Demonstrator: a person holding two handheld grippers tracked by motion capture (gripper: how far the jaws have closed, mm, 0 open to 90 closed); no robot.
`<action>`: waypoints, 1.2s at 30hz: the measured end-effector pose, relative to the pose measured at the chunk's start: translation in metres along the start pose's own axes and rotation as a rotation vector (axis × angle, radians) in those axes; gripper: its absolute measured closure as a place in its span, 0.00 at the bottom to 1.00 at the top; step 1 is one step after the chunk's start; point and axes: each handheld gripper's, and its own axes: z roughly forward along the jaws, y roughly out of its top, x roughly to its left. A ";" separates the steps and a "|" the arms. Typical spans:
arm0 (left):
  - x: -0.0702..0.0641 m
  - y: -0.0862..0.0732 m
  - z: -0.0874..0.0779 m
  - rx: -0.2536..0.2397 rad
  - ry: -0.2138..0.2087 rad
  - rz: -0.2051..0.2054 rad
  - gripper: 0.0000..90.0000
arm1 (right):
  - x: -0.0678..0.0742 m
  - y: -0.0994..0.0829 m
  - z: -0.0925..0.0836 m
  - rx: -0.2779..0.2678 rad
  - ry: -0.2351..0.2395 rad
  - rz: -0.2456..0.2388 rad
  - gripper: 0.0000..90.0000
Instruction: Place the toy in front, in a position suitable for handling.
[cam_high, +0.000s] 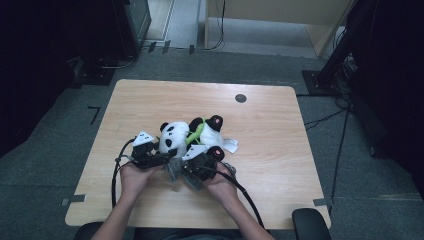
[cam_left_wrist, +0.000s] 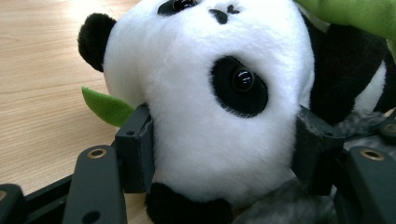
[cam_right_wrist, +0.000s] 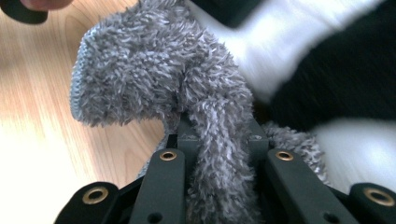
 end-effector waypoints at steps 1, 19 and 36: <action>0.000 0.000 0.000 0.000 0.000 0.000 0.38 | -0.001 -0.003 -0.003 -0.001 -0.005 0.003 0.85; 0.000 -0.001 0.000 0.002 0.002 0.011 0.38 | -0.035 -0.052 -0.062 -0.006 -0.036 0.049 0.85; 0.002 -0.004 0.000 -0.013 -0.014 0.016 0.37 | -0.070 -0.078 -0.096 0.015 -0.109 0.110 0.84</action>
